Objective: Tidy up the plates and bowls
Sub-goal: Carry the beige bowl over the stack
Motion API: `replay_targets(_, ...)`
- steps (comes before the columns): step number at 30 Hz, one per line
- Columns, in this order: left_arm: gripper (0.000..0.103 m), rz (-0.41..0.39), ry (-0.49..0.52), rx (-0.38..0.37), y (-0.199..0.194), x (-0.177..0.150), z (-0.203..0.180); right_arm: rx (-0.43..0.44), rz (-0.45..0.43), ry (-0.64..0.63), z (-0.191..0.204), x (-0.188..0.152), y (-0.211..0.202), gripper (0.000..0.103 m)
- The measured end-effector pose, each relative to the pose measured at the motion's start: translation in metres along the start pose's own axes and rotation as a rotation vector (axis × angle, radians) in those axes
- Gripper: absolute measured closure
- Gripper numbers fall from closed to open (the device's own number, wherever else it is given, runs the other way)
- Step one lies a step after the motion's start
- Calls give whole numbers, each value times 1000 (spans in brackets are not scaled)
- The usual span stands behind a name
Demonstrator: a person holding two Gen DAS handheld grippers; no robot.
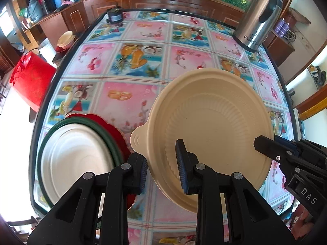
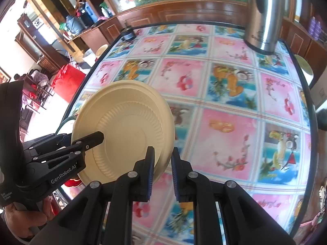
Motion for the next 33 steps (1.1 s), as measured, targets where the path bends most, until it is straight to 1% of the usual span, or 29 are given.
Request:
replay_targets(6, 78, -2, -27, 15, -7, -5, 28, 17, 16, -33, 28, 1, 8, 87)
replay_targets(14, 78, -14, -65, 37, -15, -7, 60, 31, 23, -87, 58, 13, 15, 86)
replay_targets(26, 77, -26, -162, 89, -28, -8, 127, 87, 48, -183, 115, 28, 37, 86)
replay_targets(33, 77, -17, -220, 124, -26, -16, 163, 113, 69, -241, 150, 32, 55, 85)
Point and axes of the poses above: each gripper's, at about its wrist camera, not at the fingertips, and y roughly the way its jaws point, z to its left, x to its top, the point moved 6 cm from there along y, roughly the way its jaws point, and after that the axes turned 11 degrees about -y, right-handed, at the moved point
